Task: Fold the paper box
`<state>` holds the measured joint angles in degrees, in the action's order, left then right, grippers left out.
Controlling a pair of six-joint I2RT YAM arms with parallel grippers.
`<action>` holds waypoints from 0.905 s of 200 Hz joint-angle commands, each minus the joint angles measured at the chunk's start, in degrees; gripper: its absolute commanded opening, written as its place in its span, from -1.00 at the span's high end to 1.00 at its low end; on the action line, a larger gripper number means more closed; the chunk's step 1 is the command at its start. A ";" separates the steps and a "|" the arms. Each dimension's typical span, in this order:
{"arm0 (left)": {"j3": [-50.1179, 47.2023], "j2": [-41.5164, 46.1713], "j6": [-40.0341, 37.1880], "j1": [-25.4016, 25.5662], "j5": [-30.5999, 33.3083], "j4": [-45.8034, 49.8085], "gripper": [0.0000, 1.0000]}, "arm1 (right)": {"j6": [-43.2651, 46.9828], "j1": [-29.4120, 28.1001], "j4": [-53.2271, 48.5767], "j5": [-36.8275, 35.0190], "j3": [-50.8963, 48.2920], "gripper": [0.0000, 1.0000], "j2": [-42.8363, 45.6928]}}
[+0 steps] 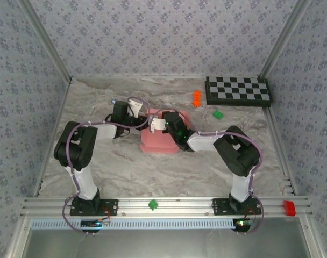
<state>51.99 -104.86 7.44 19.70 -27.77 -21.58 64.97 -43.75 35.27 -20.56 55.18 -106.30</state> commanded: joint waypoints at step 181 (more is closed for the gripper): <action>-1.80 -2.54 1.26 2.36 6.66 -8.06 0.34 | -2.62 -0.40 -1.82 -0.18 1.51 1.00 -1.38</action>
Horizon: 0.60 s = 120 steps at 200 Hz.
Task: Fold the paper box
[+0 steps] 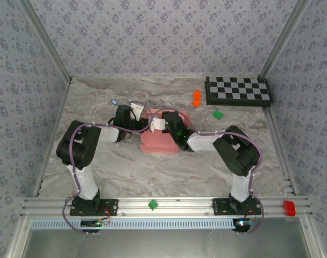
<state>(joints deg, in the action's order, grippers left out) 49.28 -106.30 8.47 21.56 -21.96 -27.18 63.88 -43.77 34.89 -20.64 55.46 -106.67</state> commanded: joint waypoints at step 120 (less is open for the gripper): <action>1.35 -1.08 -0.20 1.86 3.55 -2.67 0.76 | -2.66 -0.92 -1.93 -0.10 2.07 1.00 -0.99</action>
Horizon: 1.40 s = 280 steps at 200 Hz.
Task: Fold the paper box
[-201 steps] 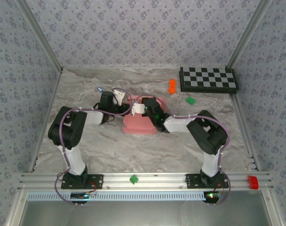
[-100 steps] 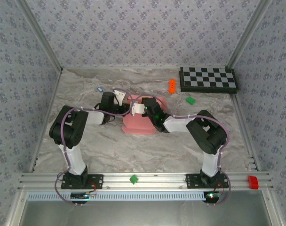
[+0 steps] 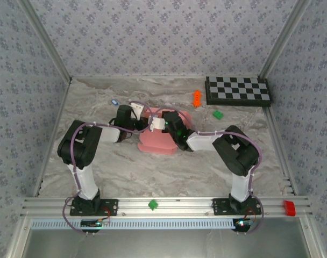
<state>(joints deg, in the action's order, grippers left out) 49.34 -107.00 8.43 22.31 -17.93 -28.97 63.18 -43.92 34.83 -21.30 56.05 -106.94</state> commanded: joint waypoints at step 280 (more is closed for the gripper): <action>1.36 18.80 16.85 2.75 26.06 27.46 1.00 | -49.30 -0.87 -47.31 -3.31 19.98 -0.50 18.70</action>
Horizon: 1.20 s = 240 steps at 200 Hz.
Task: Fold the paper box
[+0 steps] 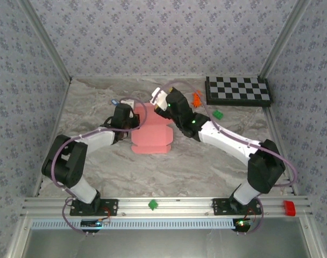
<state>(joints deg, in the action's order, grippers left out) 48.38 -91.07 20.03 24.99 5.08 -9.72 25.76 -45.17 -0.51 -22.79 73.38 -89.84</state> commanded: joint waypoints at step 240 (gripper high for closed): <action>10.68 6.61 9.94 0.23 -2.78 30.28 1.00 | -27.68 9.57 -36.16 19.66 23.27 0.92 -14.29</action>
<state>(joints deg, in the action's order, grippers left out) 57.60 -86.56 29.50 25.04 3.57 19.57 -1.13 -35.62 -33.71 -2.33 93.93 -102.06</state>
